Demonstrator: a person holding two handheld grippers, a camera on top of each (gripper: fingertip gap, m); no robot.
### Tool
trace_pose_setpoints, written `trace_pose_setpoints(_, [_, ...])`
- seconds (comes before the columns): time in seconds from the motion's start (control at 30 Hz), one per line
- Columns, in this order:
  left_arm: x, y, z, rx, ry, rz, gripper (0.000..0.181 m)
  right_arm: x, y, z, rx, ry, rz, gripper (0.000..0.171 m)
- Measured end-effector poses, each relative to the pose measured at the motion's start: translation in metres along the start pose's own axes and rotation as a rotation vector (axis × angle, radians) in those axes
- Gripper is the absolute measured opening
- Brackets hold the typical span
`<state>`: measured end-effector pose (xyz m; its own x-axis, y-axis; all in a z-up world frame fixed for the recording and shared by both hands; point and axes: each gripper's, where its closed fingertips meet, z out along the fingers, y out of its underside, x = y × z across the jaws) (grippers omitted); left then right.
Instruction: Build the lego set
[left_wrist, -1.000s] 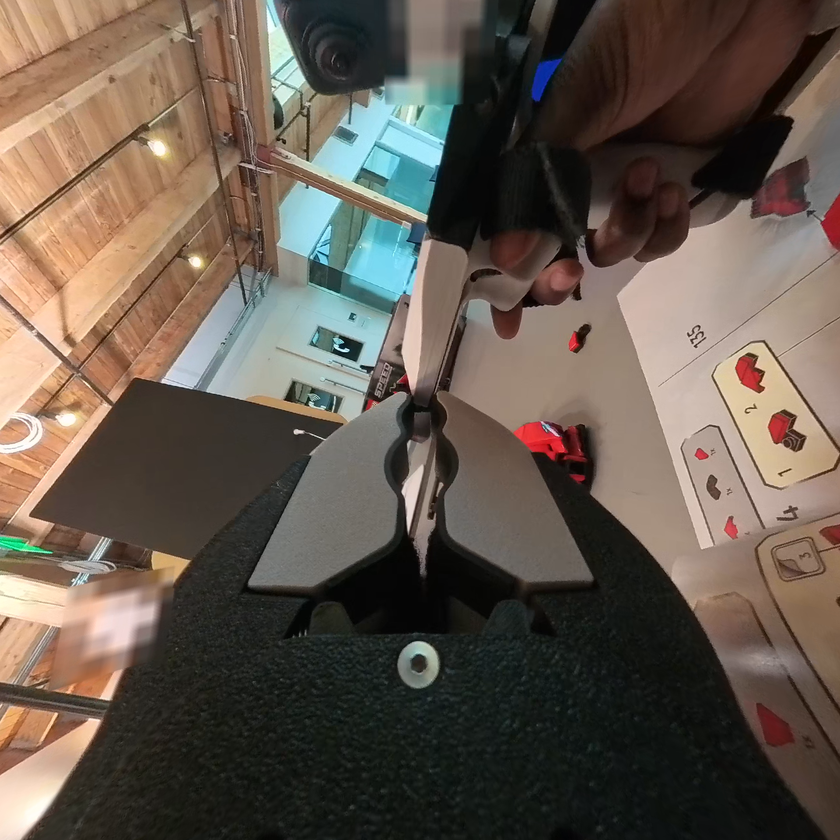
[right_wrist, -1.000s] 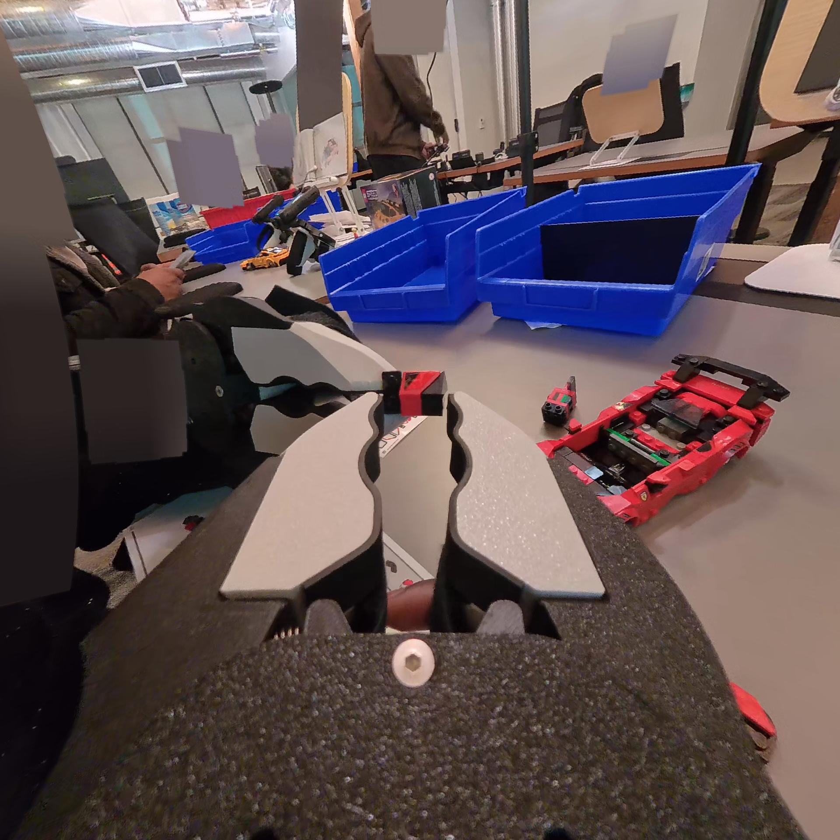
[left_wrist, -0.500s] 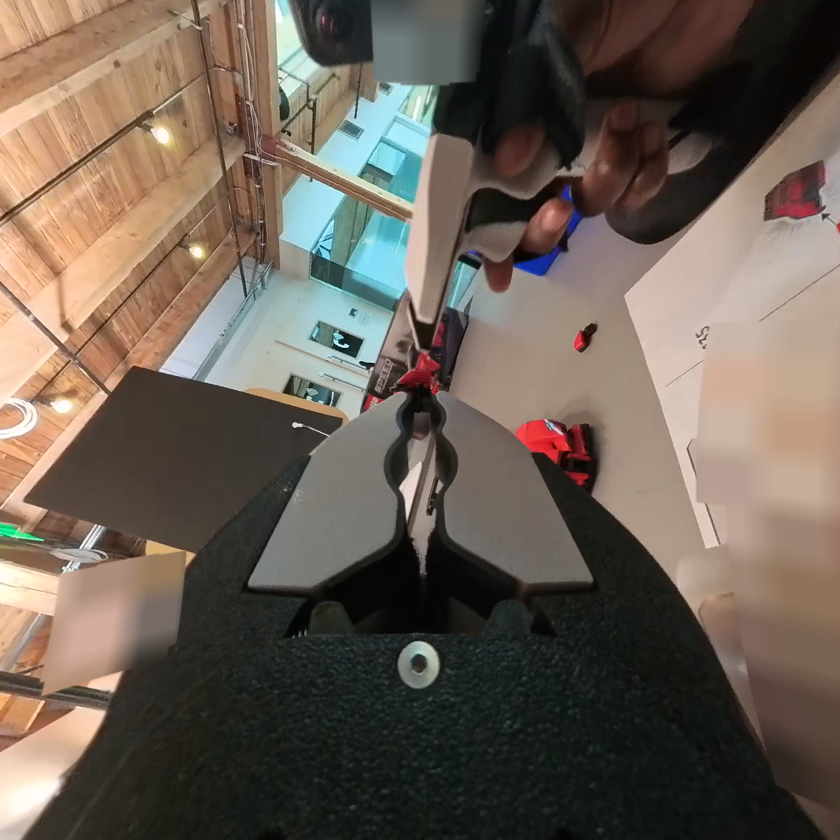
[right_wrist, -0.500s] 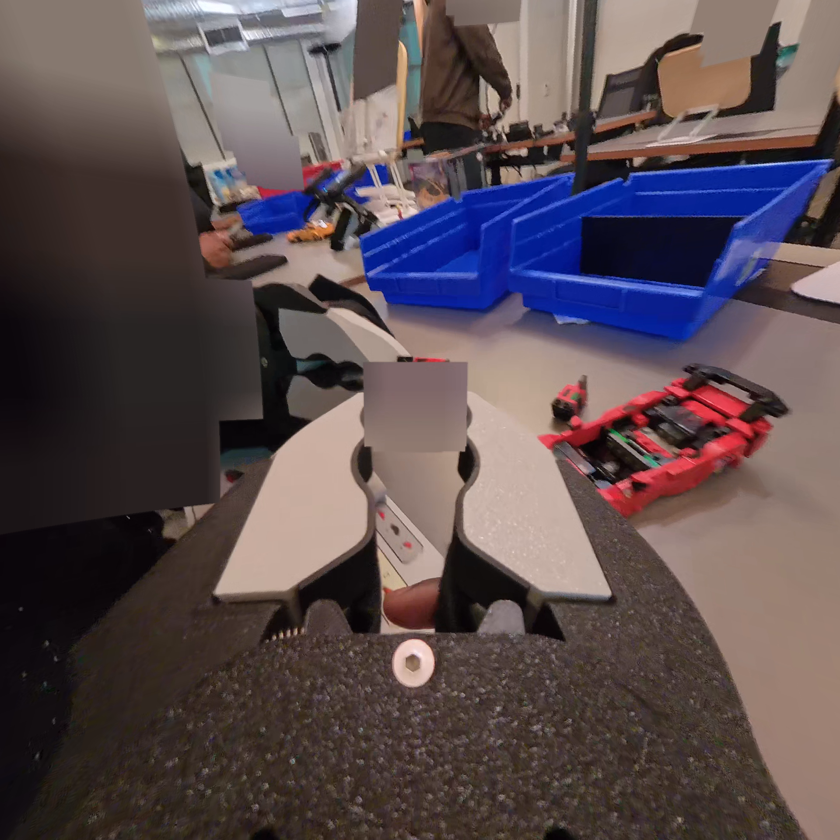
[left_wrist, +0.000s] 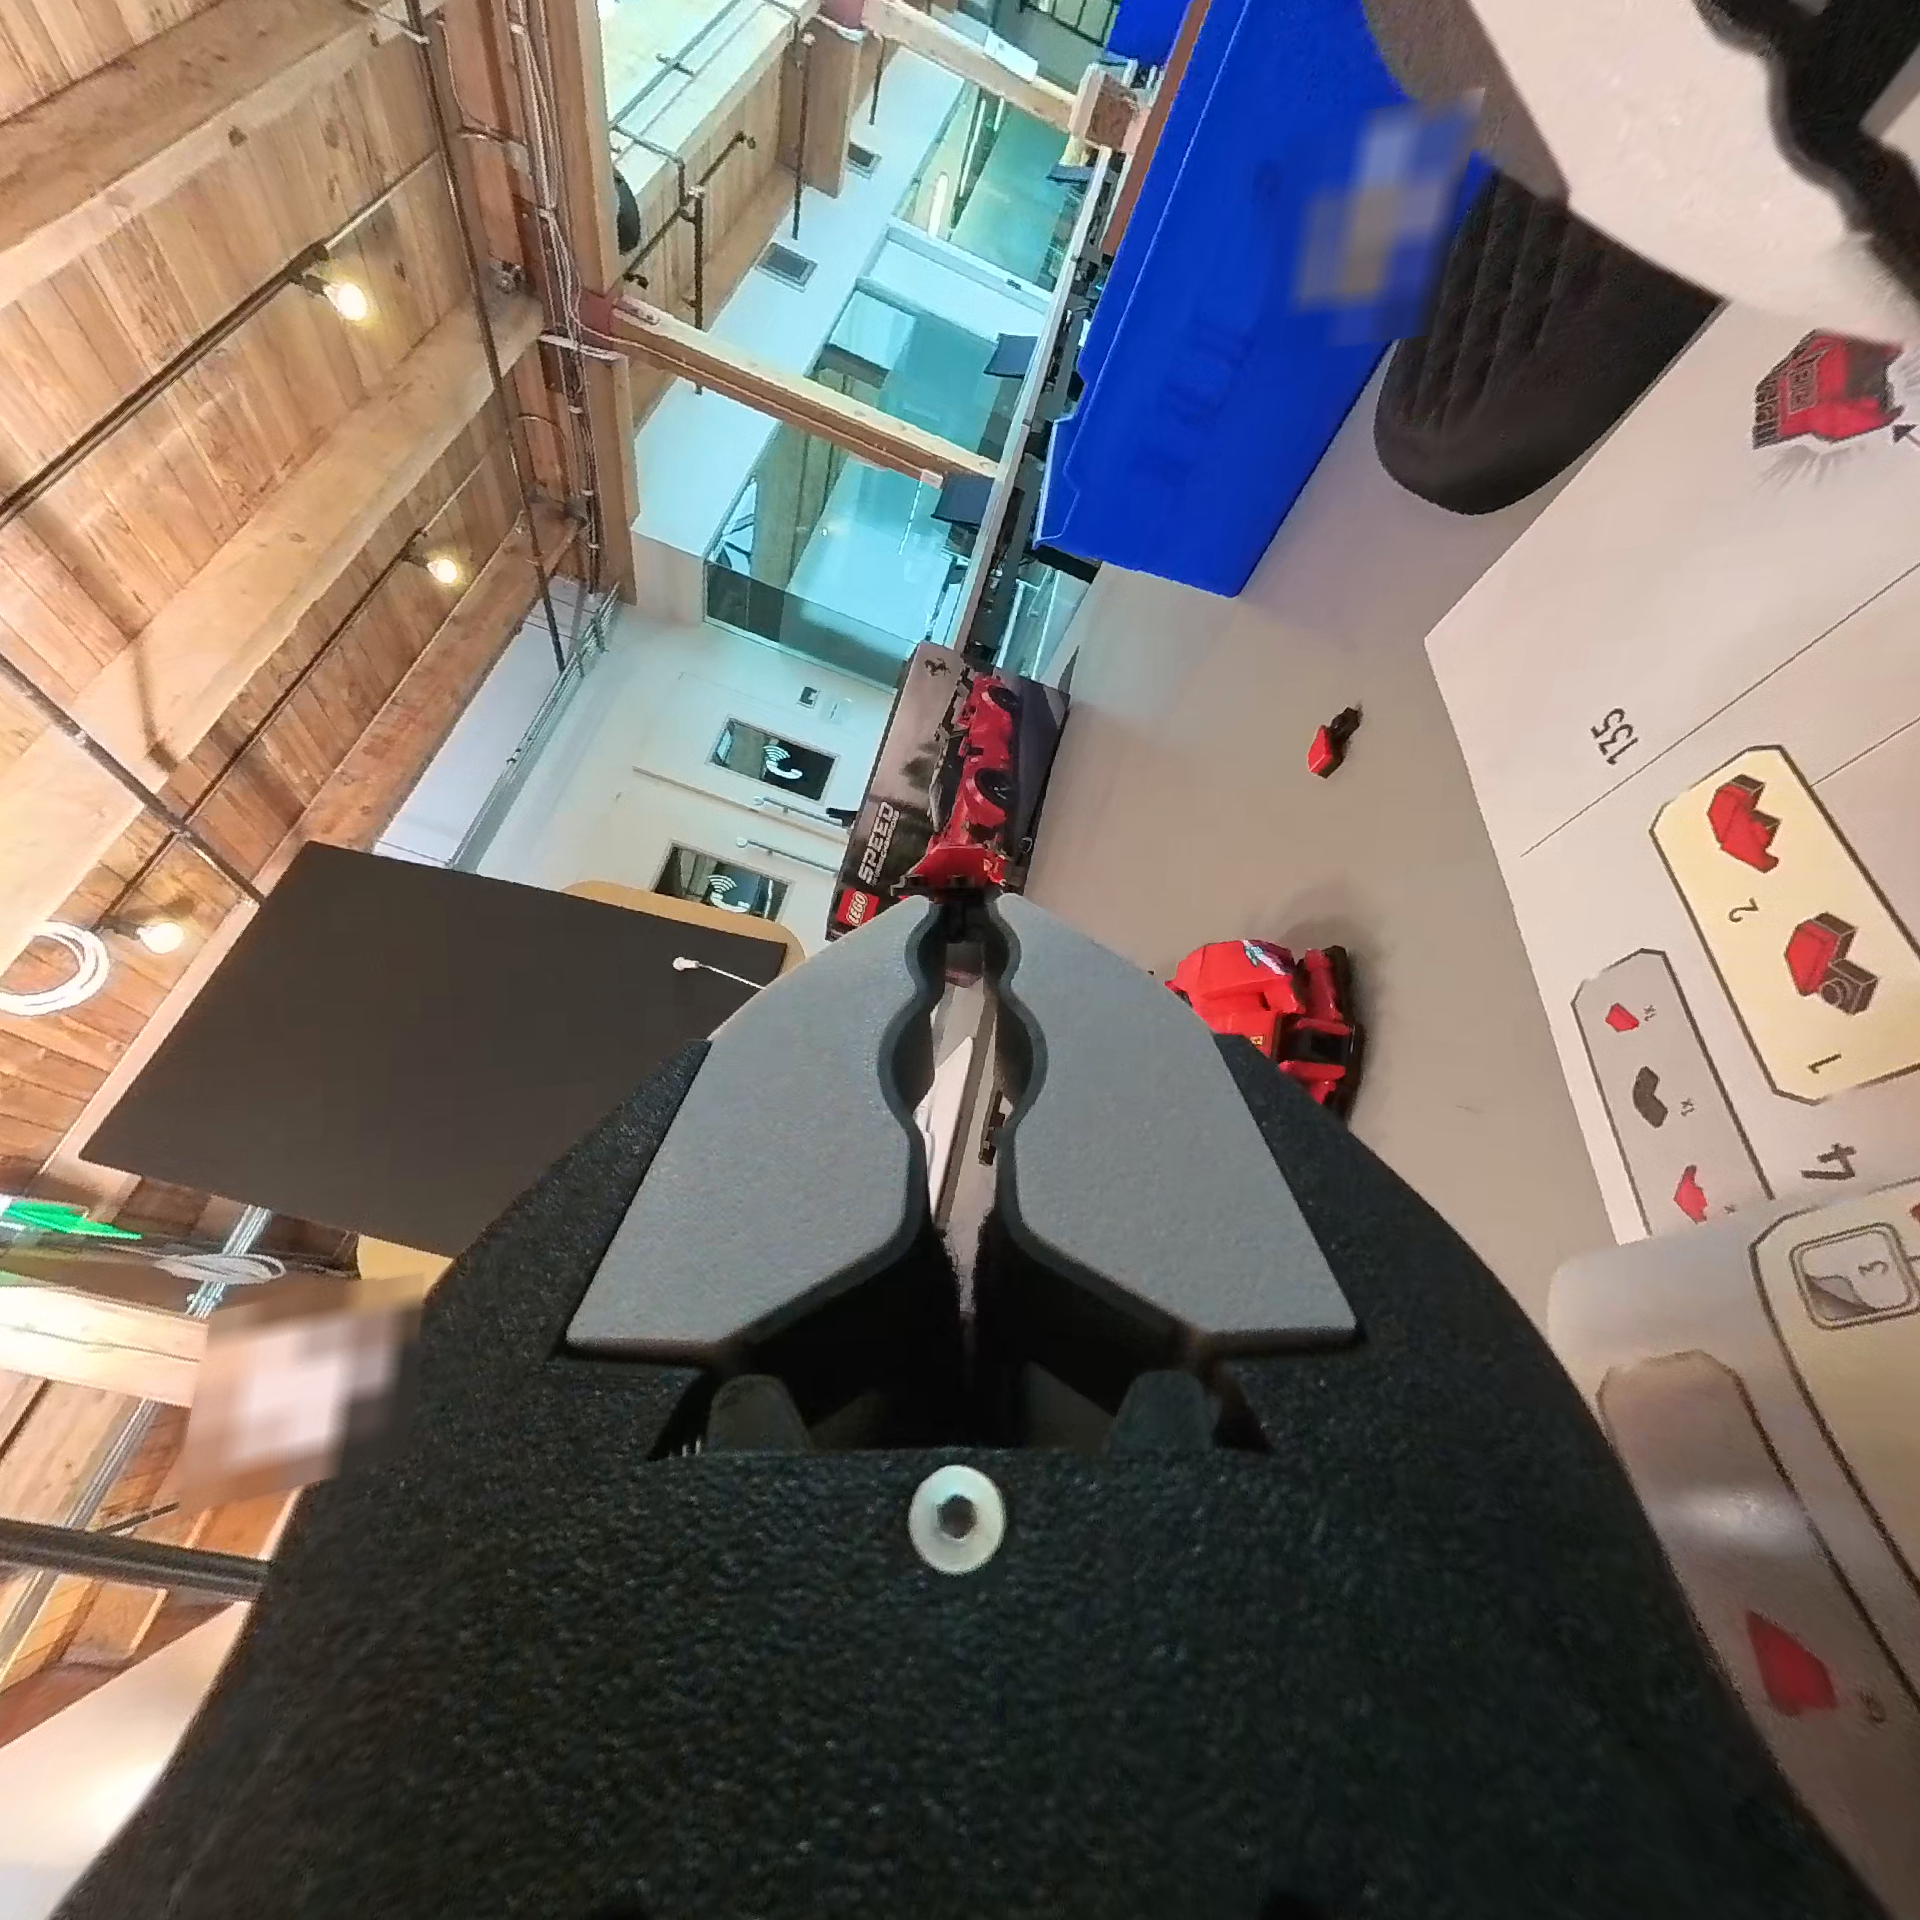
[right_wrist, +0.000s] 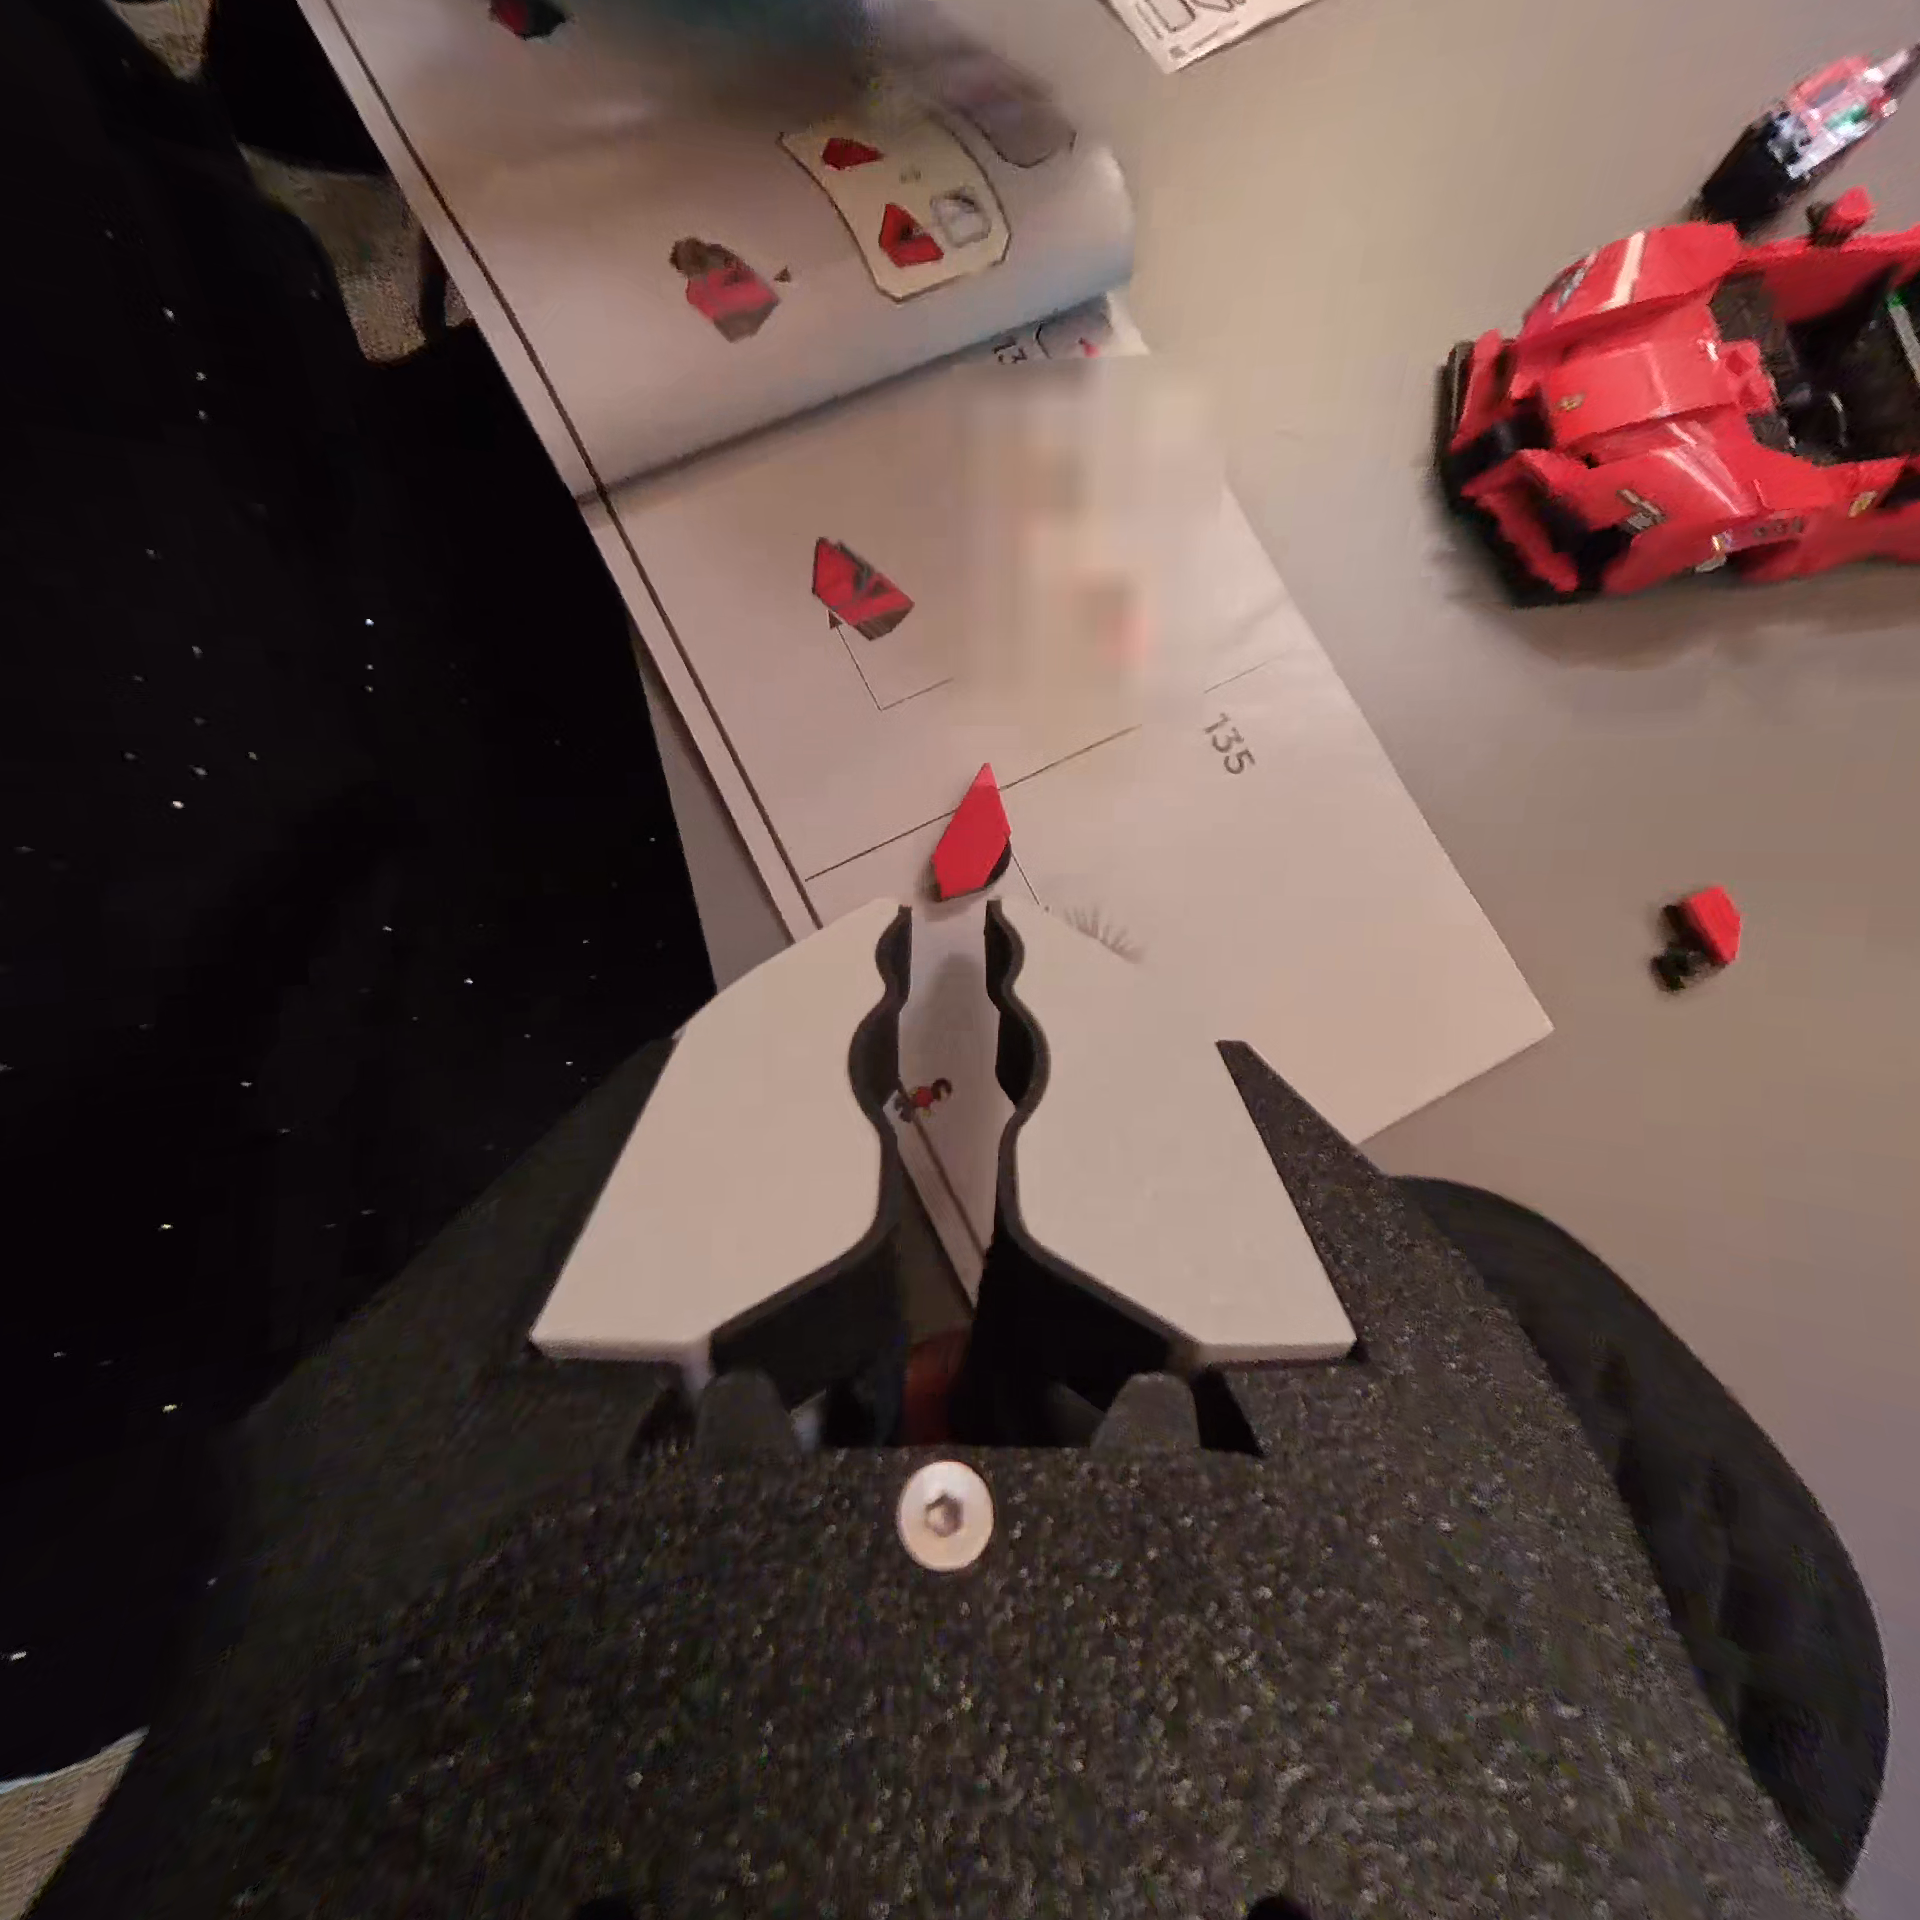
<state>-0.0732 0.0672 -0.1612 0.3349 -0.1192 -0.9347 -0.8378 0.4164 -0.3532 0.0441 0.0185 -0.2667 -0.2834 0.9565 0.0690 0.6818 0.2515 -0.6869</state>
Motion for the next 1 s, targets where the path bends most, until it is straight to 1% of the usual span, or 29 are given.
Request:
trace_pose_setpoints(0.07, [0.0, 0.0, 0.0, 0.001, 0.001, 0.001, 0.006, 0.0, -0.002, 0.003, 0.014, -0.026, -0.033, 0.016])
trace_pose_setpoints(0.17, [0.001, 0.001, 0.0, -0.001, 0.006, 0.0, 0.006, 0.005, -0.003, 0.004, -0.014, -0.064, -0.046, 0.025])
trace_pose_setpoints(0.33, [0.001, 0.001, 0.0, -0.002, 0.01, -0.007, 0.006, 0.003, -0.002, 0.014, -0.088, -0.123, -0.079, 0.021])
trace_pose_setpoints(0.4, [0.001, 0.002, 0.0, -0.006, 0.01, -0.01, 0.006, 0.004, -0.004, 0.015, -0.085, -0.137, -0.05, 0.016])
trace_pose_setpoints(0.57, [0.0, 0.001, 0.0, 0.003, 0.012, -0.026, 0.006, 0.005, -0.004, 0.015, -0.06, -0.127, -0.046, 0.016])
trace_pose_setpoints(0.77, [0.001, 0.002, 0.0, 0.007, 0.027, -0.052, 0.006, 0.01, -0.026, 0.005, 0.076, -0.064, -0.14, 0.016])
trace_pose_setpoints(1.0, [0.008, -0.001, 0.0, 0.045, 0.088, -0.109, 0.006, 0.017, -0.074, -0.018, 0.33, 0.074, -0.362, 0.016])
